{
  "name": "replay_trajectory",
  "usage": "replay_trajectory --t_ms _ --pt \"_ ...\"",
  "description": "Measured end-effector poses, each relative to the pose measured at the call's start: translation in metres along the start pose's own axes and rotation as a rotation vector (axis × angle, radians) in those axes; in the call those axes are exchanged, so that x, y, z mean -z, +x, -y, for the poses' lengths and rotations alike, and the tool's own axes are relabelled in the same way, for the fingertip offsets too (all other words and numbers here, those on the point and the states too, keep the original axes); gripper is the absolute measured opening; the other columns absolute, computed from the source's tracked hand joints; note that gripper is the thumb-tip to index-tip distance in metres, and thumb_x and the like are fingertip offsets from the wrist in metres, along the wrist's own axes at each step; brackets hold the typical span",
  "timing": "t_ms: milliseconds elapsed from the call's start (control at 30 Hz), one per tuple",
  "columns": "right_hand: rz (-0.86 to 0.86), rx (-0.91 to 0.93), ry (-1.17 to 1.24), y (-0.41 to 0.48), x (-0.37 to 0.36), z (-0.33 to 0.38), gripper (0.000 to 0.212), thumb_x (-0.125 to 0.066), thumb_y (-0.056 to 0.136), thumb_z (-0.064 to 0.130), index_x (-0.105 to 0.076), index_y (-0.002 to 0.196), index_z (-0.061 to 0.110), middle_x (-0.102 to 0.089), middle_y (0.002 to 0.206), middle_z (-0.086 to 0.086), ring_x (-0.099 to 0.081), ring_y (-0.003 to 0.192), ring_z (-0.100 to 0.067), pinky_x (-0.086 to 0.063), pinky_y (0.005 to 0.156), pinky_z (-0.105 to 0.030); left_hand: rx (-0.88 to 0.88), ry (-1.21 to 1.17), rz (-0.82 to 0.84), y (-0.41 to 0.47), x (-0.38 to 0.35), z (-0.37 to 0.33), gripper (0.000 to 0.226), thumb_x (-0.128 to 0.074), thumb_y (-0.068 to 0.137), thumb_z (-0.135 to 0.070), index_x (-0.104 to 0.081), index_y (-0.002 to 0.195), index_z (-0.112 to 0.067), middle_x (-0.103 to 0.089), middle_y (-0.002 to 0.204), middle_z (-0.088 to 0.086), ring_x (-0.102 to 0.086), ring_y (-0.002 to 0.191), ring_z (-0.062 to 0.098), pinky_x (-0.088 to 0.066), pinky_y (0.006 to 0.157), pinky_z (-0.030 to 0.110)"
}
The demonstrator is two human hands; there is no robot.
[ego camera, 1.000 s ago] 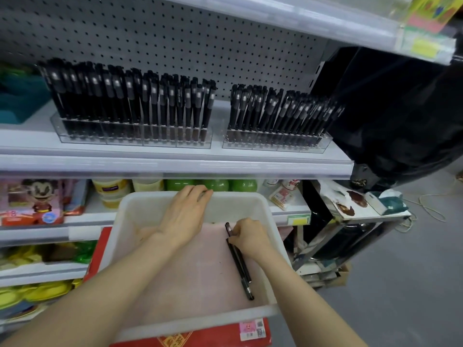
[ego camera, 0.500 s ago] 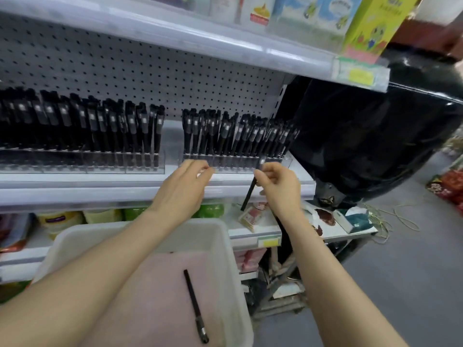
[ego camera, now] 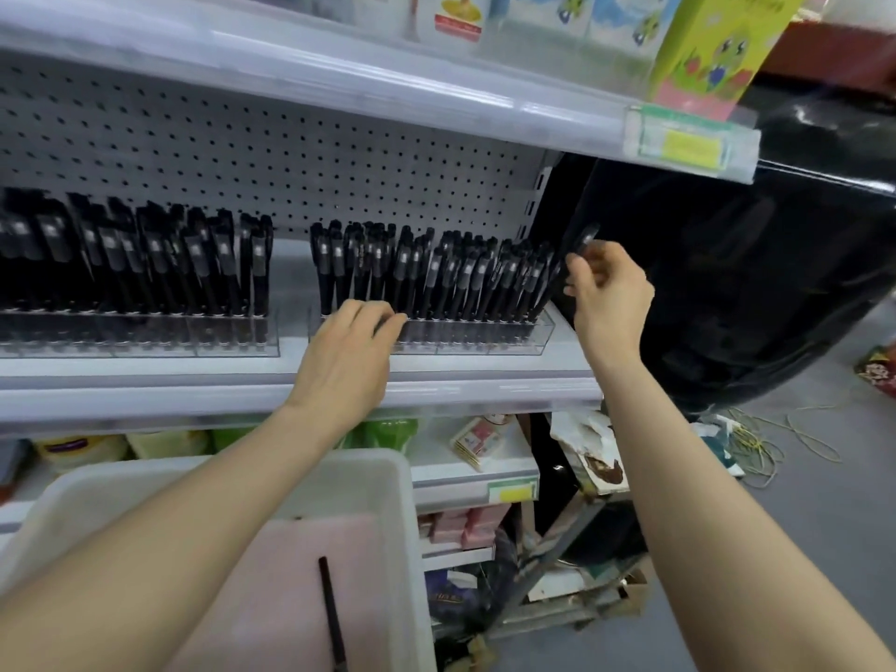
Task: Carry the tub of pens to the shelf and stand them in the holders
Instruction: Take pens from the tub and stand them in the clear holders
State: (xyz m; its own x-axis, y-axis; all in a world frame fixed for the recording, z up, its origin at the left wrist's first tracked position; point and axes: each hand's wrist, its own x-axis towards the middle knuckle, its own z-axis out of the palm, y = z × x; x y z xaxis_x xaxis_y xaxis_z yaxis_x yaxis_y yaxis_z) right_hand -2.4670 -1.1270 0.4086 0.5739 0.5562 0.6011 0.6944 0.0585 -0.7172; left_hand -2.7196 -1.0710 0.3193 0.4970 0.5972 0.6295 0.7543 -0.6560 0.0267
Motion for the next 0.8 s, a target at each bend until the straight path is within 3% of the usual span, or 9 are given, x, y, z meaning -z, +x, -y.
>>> replay_trajectory --t_ms 267,333,567,800 --pt "0.047 0.038 -0.111 0.012 -0.015 -0.005 0.022 -0.055 0.098 0.022 -0.063 0.114 0.01 -0.071 0.093 -0.007 -0.068 0.086 -0.024 -0.054 0.083 -0.035 0.018 -0.007 -0.004 0.0 -0.001 -0.001 0.052 -0.065 0.073 0.004 -0.062 0.124 -0.003 -0.06 0.116 0.011 -0.05 0.102 0.029 -0.05 0.085 0.042" --pt "0.05 0.058 -0.188 0.013 -0.014 -0.002 0.025 -0.053 0.099 0.021 -0.062 0.119 0.009 -0.071 0.099 -0.011 -0.065 0.091 -0.027 -0.047 0.079 -0.029 0.011 -0.008 -0.01 0.0 -0.002 0.0 0.052 -0.066 0.072 0.004 -0.062 0.123 -0.002 -0.06 0.115 0.012 -0.05 0.1 0.03 -0.05 0.084 0.043" --pt "0.187 -0.033 -0.279 -0.005 -0.024 -0.017 0.025 -0.051 0.1 0.02 -0.062 0.119 0.008 -0.07 0.101 -0.012 -0.064 0.091 -0.029 -0.039 0.073 -0.026 0.017 -0.016 -0.001 -0.001 -0.002 0.0 0.052 -0.066 0.074 0.004 -0.061 0.125 -0.002 -0.06 0.117 0.012 -0.05 0.102 0.03 -0.051 0.087 0.043" --pt "0.191 -0.108 -0.238 -0.018 -0.025 -0.016 0.023 -0.056 0.098 0.02 -0.064 0.115 0.008 -0.071 0.094 -0.009 -0.066 0.089 -0.027 -0.05 0.085 -0.038 0.004 -0.027 0.042 -0.004 -0.001 0.001 0.055 -0.065 0.076 0.004 -0.057 0.131 -0.003 -0.057 0.124 0.012 -0.047 0.112 0.029 -0.051 0.091 0.042"
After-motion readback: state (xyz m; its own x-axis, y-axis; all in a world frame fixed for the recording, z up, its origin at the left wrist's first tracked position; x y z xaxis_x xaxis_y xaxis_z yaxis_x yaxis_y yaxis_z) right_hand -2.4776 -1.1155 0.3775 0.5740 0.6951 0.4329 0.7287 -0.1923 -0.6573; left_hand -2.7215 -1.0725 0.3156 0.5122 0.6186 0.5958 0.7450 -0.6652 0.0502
